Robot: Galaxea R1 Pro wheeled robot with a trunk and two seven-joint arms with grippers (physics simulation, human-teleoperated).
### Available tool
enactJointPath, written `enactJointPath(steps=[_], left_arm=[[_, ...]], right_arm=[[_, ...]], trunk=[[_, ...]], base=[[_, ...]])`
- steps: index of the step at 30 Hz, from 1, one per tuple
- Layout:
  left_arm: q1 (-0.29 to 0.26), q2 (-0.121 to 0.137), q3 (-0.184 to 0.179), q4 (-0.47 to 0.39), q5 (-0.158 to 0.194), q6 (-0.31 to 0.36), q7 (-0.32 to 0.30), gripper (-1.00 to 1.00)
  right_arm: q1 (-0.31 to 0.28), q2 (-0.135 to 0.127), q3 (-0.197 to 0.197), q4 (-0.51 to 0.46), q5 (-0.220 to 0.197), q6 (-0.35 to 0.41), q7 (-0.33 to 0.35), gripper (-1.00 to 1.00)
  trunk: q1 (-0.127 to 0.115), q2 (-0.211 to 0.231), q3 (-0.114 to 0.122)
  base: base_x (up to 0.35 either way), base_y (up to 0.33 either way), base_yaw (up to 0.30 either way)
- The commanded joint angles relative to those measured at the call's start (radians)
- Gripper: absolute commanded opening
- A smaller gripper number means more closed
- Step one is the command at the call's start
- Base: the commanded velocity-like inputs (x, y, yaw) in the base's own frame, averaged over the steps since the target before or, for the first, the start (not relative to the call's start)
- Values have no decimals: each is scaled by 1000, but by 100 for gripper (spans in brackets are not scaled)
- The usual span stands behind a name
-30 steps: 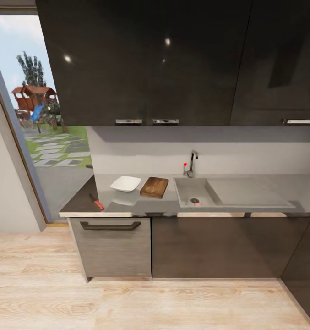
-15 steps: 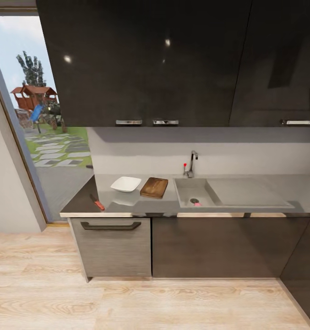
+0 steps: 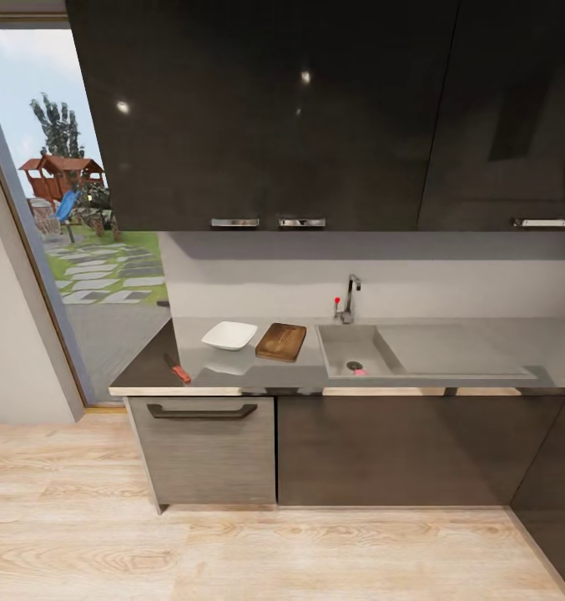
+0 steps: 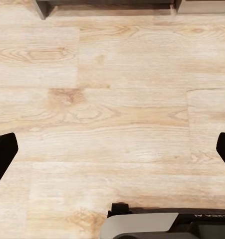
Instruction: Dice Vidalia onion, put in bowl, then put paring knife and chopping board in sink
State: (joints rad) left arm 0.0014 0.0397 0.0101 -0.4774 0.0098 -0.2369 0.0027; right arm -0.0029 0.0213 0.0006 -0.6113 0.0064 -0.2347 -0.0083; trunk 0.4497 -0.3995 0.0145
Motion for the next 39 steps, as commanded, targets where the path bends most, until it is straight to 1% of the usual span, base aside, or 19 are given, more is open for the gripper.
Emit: enactJointPath(steps=[1, 9, 14, 18, 34, 39], left_arm=[[0, 0, 1, 0, 1, -2, 0, 100], [0, 0, 1, -2, 1, -4, -1, 100], [0, -1, -1, 0, 1, -33, -1, 100], [0, -1, 0, 4, 1, -43, -1, 100], [0, 0, 1, 5, 1, -45, -2, 100], [0, -1, 0, 6, 1, -46, -1, 100]], right_arm=[[0, 0, 0, 1, 0, -3, -1, 100], [0, 0, 0, 1, 0, -3, -1, 100], [0, 0, 0, 1, 0, -3, -1, 100], [0, 0, -1, 1, 1, -3, -1, 100], [0, 0, 0, 1, 0, -3, -1, 100], [0, 0, -1, -1, 0, -3, -1, 100]], trunk=[[0, -1, 0], [0, -1, 0], [0, -1, 0], [0, -1, 0], [0, -1, 0], [0, -1, 0]], base=[[0, 0, 0], [0, 0, 0], [0, 0, 0], [19, 46, 0], [9, 303, 0], [0, 88, 0]])
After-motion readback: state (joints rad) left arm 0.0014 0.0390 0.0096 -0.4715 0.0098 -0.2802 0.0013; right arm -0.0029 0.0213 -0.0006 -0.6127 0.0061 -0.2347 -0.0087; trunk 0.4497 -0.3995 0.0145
